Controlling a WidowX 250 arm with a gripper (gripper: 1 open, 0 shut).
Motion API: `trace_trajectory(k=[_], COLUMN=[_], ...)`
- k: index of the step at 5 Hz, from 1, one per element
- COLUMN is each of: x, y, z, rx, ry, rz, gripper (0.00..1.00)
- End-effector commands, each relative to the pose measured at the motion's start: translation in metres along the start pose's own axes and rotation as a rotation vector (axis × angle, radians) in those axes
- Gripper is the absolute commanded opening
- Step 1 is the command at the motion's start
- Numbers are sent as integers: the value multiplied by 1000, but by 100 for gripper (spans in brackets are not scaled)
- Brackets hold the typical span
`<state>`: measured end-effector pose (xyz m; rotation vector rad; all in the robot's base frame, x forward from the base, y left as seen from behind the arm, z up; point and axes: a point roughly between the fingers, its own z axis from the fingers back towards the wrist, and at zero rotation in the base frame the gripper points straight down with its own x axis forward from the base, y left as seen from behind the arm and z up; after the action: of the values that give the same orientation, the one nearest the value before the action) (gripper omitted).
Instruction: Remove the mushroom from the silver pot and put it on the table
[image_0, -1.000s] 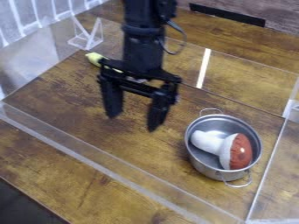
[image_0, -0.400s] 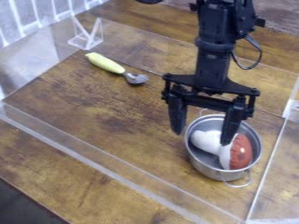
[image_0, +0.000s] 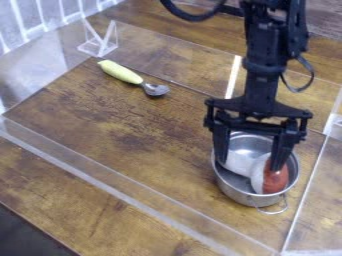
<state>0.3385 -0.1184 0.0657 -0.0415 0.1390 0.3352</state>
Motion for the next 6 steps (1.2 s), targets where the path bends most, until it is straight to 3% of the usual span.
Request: trace_trajectory(k=[1,3,4,5,6], x=[7,6,11,15,21], y=[-16,-20,-19,-16,-18], z=[10,-5,-19,-31,-39], rx=[-44,-42,-33,-23,-8], ry=[-56,-49,-42,-38,-34], rz=[55,121,108,97,59], gripper=[0,0,0,100,100])
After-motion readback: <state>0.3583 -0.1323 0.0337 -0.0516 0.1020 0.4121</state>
